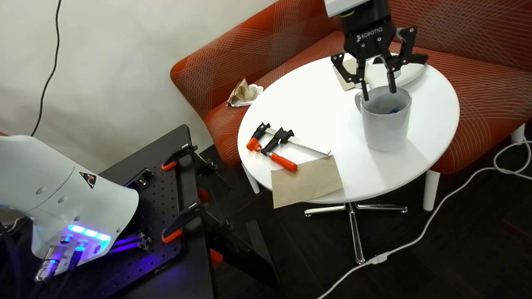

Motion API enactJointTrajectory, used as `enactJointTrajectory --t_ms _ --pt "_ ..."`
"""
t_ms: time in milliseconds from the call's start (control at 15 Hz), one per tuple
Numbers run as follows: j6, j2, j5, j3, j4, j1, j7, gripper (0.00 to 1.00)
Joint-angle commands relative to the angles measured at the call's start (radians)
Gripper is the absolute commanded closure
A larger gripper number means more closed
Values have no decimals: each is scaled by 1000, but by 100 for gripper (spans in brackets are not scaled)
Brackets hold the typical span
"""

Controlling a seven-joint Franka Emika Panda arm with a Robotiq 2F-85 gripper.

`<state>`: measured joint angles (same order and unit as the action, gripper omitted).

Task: Remove the pen from the mug cup and place it on the table

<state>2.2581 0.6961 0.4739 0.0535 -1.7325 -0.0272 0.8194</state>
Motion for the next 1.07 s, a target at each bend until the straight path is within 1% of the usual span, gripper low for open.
enactJointTrajectory --t_ms 0,200,267,333,400,467,533,600,667,733,1000 --pt "-44 59 -5 -14 83 -12 27 52" --pt "-58 95 -9 -13 123 -12 29 61" --pt "-64 105 -10 -13 135 -13 30 66" --pt "-74 115 -11 -13 148 -13 31 64" --pt "-84 125 -11 -13 159 -13 32 66" --pt "-94 134 -11 -12 170 -14 33 66" --pt "-105 144 -11 -11 181 -14 32 69" --pt "-112 151 -11 -12 189 -15 33 68" --pt "-120 158 -11 -11 197 -15 33 70" --pt "-129 165 -12 -11 206 -16 33 69" --pt "-157 191 -13 -12 237 -17 36 70"
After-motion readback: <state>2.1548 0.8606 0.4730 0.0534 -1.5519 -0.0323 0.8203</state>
